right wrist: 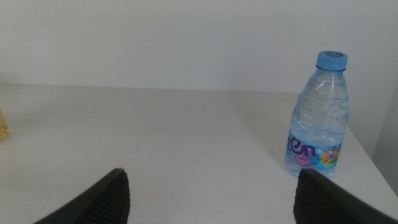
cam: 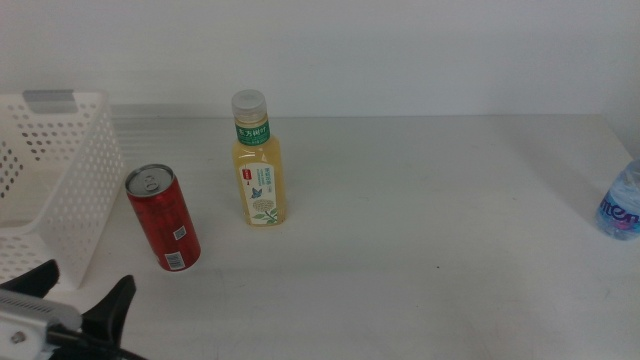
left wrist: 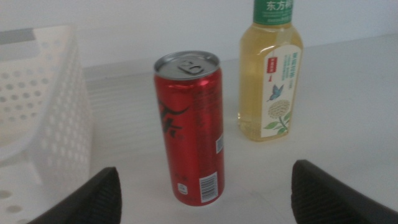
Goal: Use arms to grab the bottles and put them into the dustbin to the left of the table.
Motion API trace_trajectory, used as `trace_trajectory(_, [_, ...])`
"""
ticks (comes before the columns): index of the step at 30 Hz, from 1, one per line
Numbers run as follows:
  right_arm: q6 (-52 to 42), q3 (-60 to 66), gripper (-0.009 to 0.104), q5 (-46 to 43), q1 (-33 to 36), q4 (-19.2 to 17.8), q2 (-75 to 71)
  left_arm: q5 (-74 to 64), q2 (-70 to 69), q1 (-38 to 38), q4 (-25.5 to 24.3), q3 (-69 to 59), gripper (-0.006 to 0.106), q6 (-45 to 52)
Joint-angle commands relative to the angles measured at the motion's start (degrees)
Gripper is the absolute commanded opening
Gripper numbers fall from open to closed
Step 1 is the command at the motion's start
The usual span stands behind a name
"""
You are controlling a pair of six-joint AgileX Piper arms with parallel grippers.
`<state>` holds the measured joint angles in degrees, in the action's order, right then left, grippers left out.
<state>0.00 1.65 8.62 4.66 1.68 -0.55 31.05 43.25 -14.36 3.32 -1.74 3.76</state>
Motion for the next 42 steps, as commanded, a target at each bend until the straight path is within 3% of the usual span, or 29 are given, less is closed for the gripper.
trace_trajectory(1, [-0.5,-0.5,0.074,-4.3,-0.3,-0.5,-1.6,8.4,3.5,-1.0,0.0,-0.2,0.090,-1.1])
trace_trajectory(18, [-0.5,-0.5,0.074,-4.3,-0.3,-0.5,-1.6,30.1,26.9,-1.0,-4.8,-0.3,0.090,-5.1])
trace_trajectory(42, [-0.5,-0.5,0.074,-4.3,-0.3,-0.5,-1.6,37.2,29.3,-1.0,-5.7,-0.2,0.090,-5.6])
